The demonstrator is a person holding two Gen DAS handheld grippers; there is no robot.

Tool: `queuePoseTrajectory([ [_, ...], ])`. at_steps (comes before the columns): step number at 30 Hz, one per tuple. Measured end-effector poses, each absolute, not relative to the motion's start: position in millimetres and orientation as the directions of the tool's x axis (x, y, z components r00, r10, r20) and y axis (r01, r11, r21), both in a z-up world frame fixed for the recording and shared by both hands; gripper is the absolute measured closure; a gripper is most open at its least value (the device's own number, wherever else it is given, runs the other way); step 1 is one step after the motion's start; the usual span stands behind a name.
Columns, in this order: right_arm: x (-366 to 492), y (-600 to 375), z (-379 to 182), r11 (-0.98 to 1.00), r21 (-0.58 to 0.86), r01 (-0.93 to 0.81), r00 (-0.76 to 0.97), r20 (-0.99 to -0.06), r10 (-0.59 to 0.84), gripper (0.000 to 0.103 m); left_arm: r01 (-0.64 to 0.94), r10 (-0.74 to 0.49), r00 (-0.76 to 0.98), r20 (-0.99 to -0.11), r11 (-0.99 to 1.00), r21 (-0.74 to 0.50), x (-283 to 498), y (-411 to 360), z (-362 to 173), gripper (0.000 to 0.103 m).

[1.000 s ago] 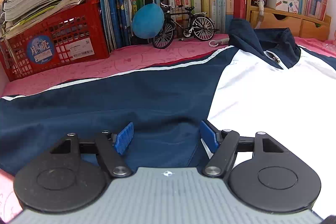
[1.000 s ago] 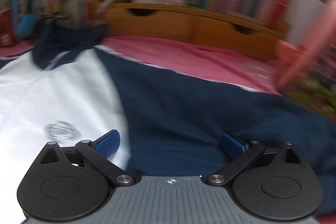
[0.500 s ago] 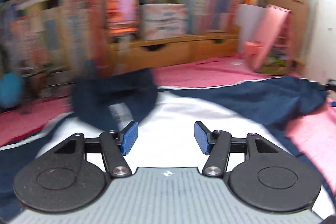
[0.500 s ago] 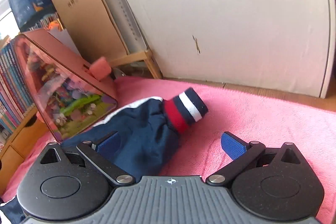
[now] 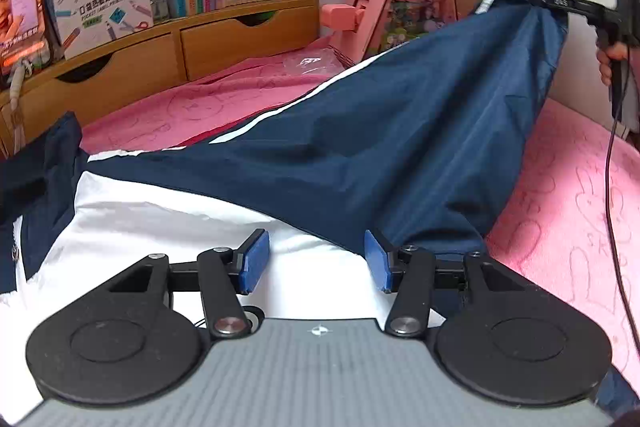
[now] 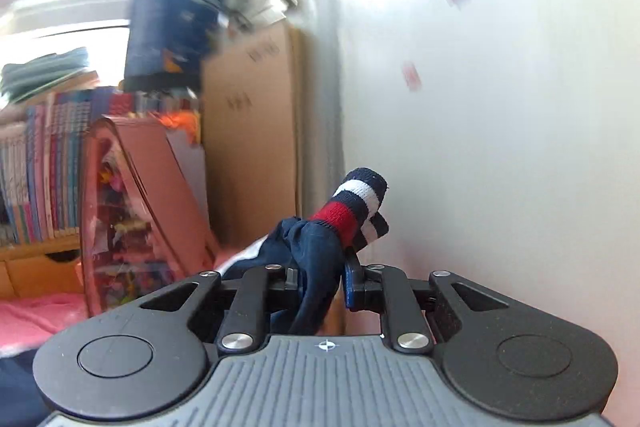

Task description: Fold clothes

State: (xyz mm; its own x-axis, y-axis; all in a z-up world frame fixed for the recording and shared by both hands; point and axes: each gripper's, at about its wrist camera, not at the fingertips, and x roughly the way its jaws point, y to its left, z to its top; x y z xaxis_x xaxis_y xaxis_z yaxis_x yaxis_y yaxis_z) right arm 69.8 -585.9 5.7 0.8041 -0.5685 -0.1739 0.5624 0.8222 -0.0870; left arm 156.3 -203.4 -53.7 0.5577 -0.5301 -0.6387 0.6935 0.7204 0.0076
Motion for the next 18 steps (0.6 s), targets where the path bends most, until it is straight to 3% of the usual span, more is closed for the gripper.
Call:
queuePoseTrajectory([
  [1,79.2,-585.7,3.0,0.807,-0.164,0.568,0.781,-0.203,-0.591,0.074,0.691,-0.529,0.56,-0.638,0.723,0.007,156.4,-204.1,-54.0,0.052],
  [3,100.5,-590.4,-9.9,0.76,-0.284,0.584,0.688,-0.324,-0.649,0.046,0.682,-0.526,0.567,-0.634,0.731,0.003,155.7,-201.7,-52.6,0.051],
  [5,104.9,-590.0,-24.4,0.741,-0.325,0.588,0.608,-0.427,-0.67,0.043,0.664,-0.525,0.58,-0.623,0.748,-0.012,153.3,-190.7,-46.2,0.05],
  [8,82.0,-557.9,-25.0,0.725,-0.355,0.59,0.619,-0.378,-0.689,0.028,0.628,-0.514,0.617,-0.596,0.778,-0.02,148.7,-169.2,-35.0,0.05],
  [11,58.1,-498.8,-10.8,0.765,-0.41,0.497,0.733,-0.274,-0.623,0.012,0.535,-0.416,0.736,-0.535,0.841,0.082,144.0,-126.8,-18.5,0.043],
  [13,54.4,-444.5,3.1,0.836,-0.44,0.329,0.853,-0.241,-0.463,0.0,0.451,-0.303,0.787,-0.538,0.877,0.165,149.1,-98.5,-16.1,0.043],
  [15,61.1,-387.7,12.3,0.908,-0.414,0.062,0.938,-0.286,-0.194,0.0,0.359,-0.199,0.806,-0.557,0.913,0.193,154.5,-65.2,-19.9,0.043],
  [18,87.5,-317.3,17.1,0.917,-0.106,-0.385,0.858,-0.406,0.313,0.0,0.233,-0.117,0.792,-0.6,0.965,0.12,154.4,-10.4,-24.9,0.043],
])
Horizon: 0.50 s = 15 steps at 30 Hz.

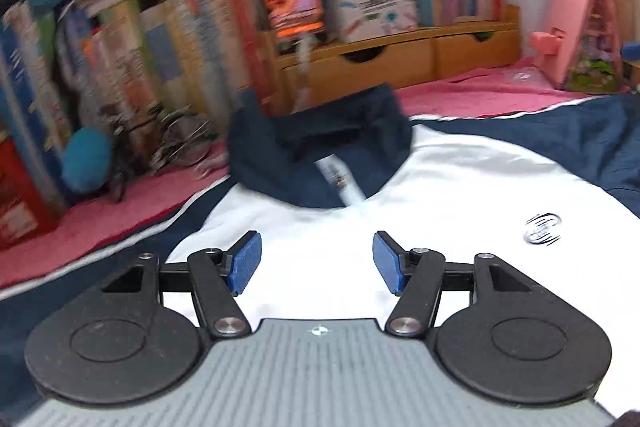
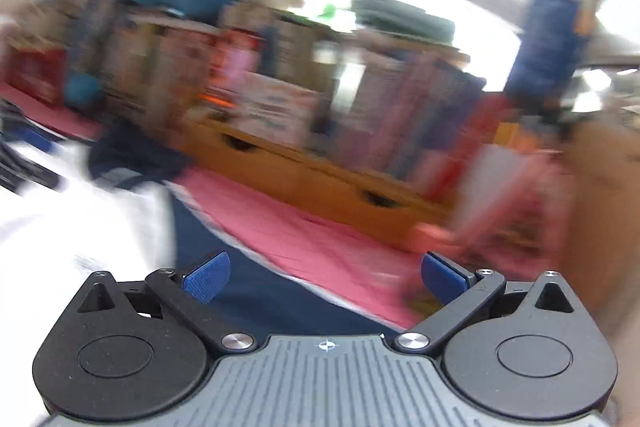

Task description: Fold clothes

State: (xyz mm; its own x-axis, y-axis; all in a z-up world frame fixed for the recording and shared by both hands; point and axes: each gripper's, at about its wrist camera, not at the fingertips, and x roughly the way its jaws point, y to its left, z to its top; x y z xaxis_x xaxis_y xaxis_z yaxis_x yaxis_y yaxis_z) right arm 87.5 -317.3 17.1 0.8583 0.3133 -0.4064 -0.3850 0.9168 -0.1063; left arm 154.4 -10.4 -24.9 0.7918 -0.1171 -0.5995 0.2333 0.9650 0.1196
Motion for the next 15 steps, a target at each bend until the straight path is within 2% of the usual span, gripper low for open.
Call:
queuePoseTrajectory([
  [1,99.2,-294.0,15.8,0.865,0.006,-0.502,0.784,-0.418,0.458,0.0,0.194,-0.096,0.783,-0.614,0.976,0.096,152.9,6.2,-27.7,0.043],
  [2,111.7,-270.7,11.4,0.815,0.066,-0.576,0.719,-0.434,0.543,0.0,0.157,-0.076,0.775,-0.628,0.985,0.075,150.6,21.5,-31.4,0.043],
  [4,132.2,-227.5,-1.0,0.749,0.075,-0.658,0.629,-0.492,0.602,0.0,0.102,-0.032,0.766,-0.642,0.992,0.073,146.8,44.1,-38.5,0.043],
  [7,151.7,-173.9,-25.7,0.724,-0.081,-0.685,0.6,-0.626,0.498,0.0,0.032,0.018,0.77,-0.638,0.997,0.067,141.8,73.5,-45.4,0.036],
  [10,154.5,-191.7,-33.9,0.771,-0.025,-0.636,0.582,-0.671,0.459,0.0,-0.016,0.049,0.772,-0.633,0.998,0.058,140.4,93.3,-48.9,0.029],
  [11,156.0,-207.1,-35.1,0.803,-0.01,-0.596,0.591,-0.682,0.43,0.0,-0.024,0.053,0.773,-0.632,0.998,0.054,140.4,97.9,-49.6,0.025],
  [13,156.5,-253.4,-37.6,0.872,-0.031,-0.488,0.651,-0.678,0.341,0.0,-0.035,0.05,0.773,-0.632,0.999,0.037,141.3,106.1,-50.6,0.024],
  [15,157.0,-316.6,-39.4,0.95,-0.025,-0.312,0.701,-0.681,0.212,0.0,-0.045,0.047,0.773,-0.633,0.999,0.02,142.2,114.4,-51.6,0.024],
])
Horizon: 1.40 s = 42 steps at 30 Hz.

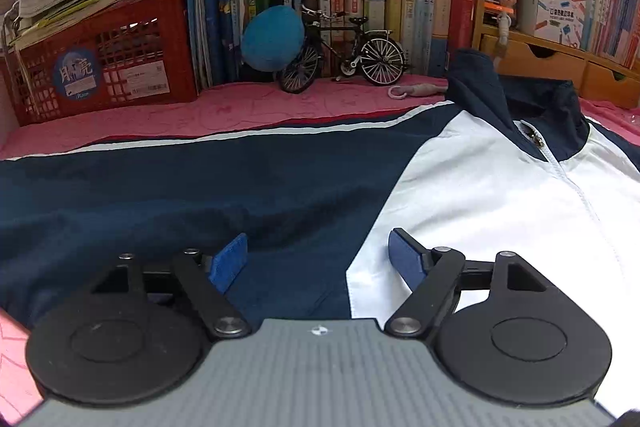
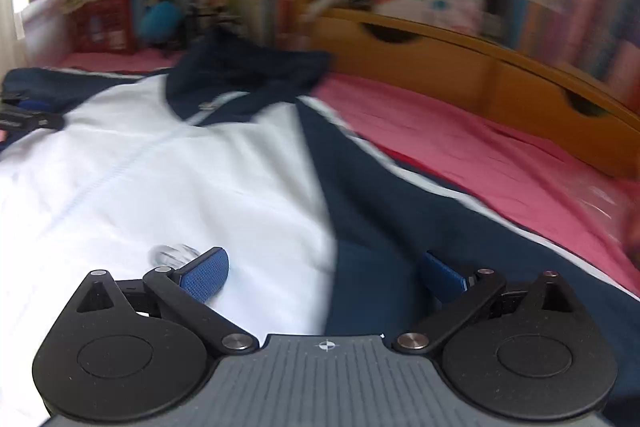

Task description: Fold clothes

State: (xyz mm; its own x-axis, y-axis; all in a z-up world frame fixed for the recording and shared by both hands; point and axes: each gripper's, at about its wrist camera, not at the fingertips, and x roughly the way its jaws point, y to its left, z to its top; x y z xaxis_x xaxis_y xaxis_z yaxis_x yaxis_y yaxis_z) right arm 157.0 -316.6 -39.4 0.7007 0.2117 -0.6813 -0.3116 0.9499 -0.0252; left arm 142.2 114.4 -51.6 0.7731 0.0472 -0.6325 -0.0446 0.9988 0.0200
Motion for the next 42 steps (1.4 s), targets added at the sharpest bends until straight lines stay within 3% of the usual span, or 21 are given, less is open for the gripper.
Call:
queuePoseTrajectory([
  [4,149.9,-455.5,-45.3,0.99,-0.04,0.134,0.722,-0.681,-0.125,0.0,-0.06,0.065,0.772,-0.632,0.998,0.028,142.6,123.7,-51.9,0.021],
  [7,134.6,-527.2,-40.7,0.843,-0.208,0.497,0.569,-0.655,-0.497,0.0,-0.079,0.097,0.769,-0.632,0.995,0.056,143.0,125.3,-49.8,0.02],
  [8,130.0,-537.9,-38.0,0.779,-0.296,0.552,0.495,-0.636,-0.592,0.001,-0.093,0.123,0.768,-0.628,0.992,0.081,142.6,122.5,-47.0,0.024],
  [9,124.5,-538.0,-33.0,0.764,-0.338,0.549,0.491,-0.61,-0.622,0.007,-0.107,0.153,0.769,-0.621,0.988,0.11,142.0,118.6,-43.2,0.037],
  [11,111.8,-520.4,-17.9,0.832,-0.313,0.458,0.604,-0.577,-0.55,0.008,-0.084,0.138,0.787,-0.602,0.989,0.118,138.0,109.6,-33.2,0.041],
  [16,93.5,-400.0,22.8,1.0,-0.005,-0.031,0.829,-0.559,0.023,0.0,0.092,-0.099,0.805,-0.584,0.995,-0.043,127.8,70.3,-4.7,0.041],
  [21,83.2,-239.2,11.7,0.885,-0.024,-0.465,0.728,-0.579,0.367,0.0,0.293,-0.361,0.705,-0.61,0.932,-0.212,126.9,20.7,1.0,0.041],
  [23,81.8,-199.9,-2.8,0.829,-0.022,-0.558,0.665,-0.609,0.432,0.0,0.341,-0.391,0.667,-0.635,0.917,-0.207,132.1,3.8,-9.7,0.04],
  [27,82.2,-155.6,-24.5,0.793,-0.002,-0.609,0.598,-0.658,0.458,0.0,0.298,-0.291,0.675,-0.678,0.948,-0.11,155.3,-7.9,-35.6,0.049],
  [30,71.9,-142.0,-29.9,0.793,-0.037,-0.608,0.623,-0.642,0.447,0.0,0.245,-0.183,0.734,-0.654,0.97,0.004,174.3,3.9,-44.2,0.047],
  [35,80.8,-151.7,-28.2,0.794,0.037,-0.606,0.584,-0.658,0.476,0.0,0.12,-0.033,0.77,-0.637,0.988,0.094,214.5,57.1,-40.4,0.044],
  [37,78.5,-151.6,-27.9,0.794,0.031,-0.607,0.586,-0.658,0.473,0.0,0.056,0.009,0.768,-0.64,0.995,0.081,222.7,93.1,-38.1,0.038],
  [42,78.6,-151.5,-28.7,0.794,0.032,-0.607,0.584,-0.659,0.474,0.0,-0.159,0.176,0.746,-0.642,0.984,0.084,210.4,181.4,-35.0,0.041],
])
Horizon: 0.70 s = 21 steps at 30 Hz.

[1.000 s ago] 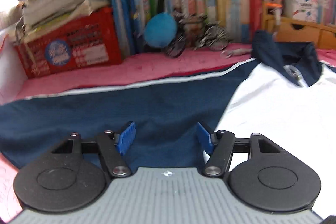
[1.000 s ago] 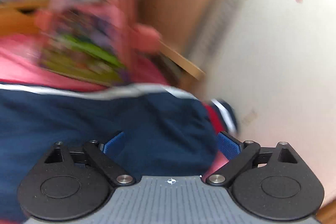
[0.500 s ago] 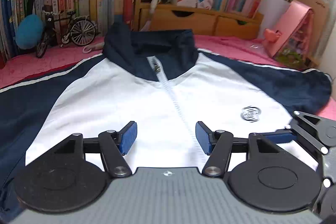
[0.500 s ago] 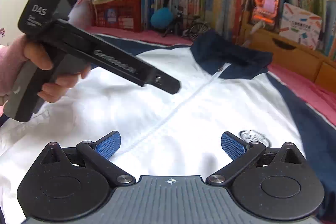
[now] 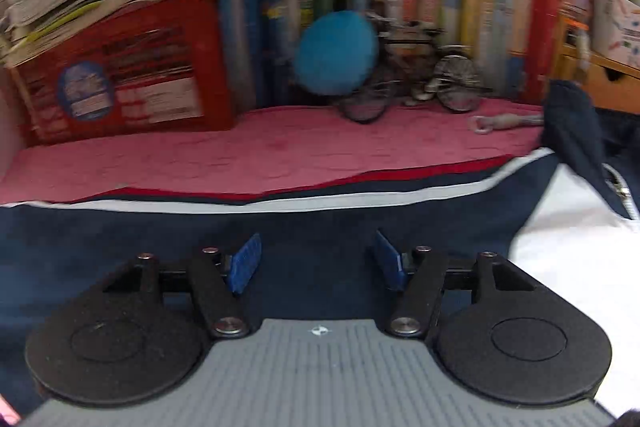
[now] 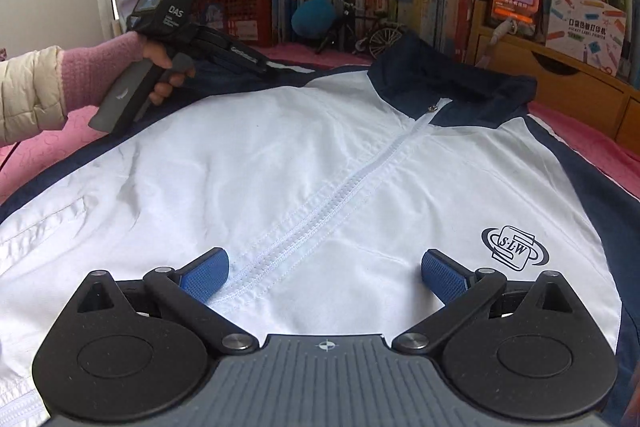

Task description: Fold clothes

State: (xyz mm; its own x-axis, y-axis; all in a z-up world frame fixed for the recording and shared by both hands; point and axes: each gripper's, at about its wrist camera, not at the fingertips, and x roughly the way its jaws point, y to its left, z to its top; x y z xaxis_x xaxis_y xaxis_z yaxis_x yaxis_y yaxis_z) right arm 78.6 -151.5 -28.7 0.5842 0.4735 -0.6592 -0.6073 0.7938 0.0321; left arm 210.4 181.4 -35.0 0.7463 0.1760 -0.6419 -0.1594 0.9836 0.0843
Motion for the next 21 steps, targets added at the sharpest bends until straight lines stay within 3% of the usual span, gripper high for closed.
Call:
queuePoseTrajectory([
  [2,78.6,-151.4,-29.0,0.794,0.032,-0.607,0.584,-0.659,0.473,0.0,-0.206,0.236,0.74,-0.63,0.971,0.121,197.5,212.3,-34.7,0.04],
  [5,79.0,-151.5,-29.3,0.794,0.031,-0.607,0.584,-0.659,0.473,0.0,-0.293,0.397,0.718,-0.572,0.917,0.269,185.4,254.3,-36.2,0.038],
  [6,79.1,-151.6,-29.3,0.794,0.031,-0.607,0.585,-0.659,0.473,0.0,-0.309,0.428,0.711,-0.558,0.903,0.299,184.2,269.5,-36.2,0.024],
  [7,79.1,-151.7,-29.4,0.794,0.031,-0.607,0.585,-0.659,0.473,0.0,-0.308,0.412,0.713,-0.568,0.911,0.273,183.1,283.8,-35.0,0.018],
  [9,79.0,-151.9,-29.4,0.794,0.031,-0.607,0.585,-0.659,0.473,0.0,-0.304,0.345,0.716,-0.607,0.937,0.174,182.5,306.1,-31.6,0.014],
  [13,78.5,-152.1,-29.3,0.794,0.031,-0.607,0.584,-0.66,0.472,0.0,-0.296,0.356,0.729,-0.585,0.934,0.2,184.9,301.3,-32.1,0.014],
  [20,79.4,-152.0,-29.8,0.794,0.03,-0.607,0.585,-0.66,0.472,0.0,-0.345,0.315,0.72,-0.618,0.936,0.075,188.1,315.5,-33.4,0.014],
  [21,79.5,-152.0,-29.8,0.794,0.03,-0.607,0.585,-0.66,0.472,0.0,-0.353,0.318,0.722,-0.615,0.933,0.069,188.6,315.8,-33.1,0.019],
])
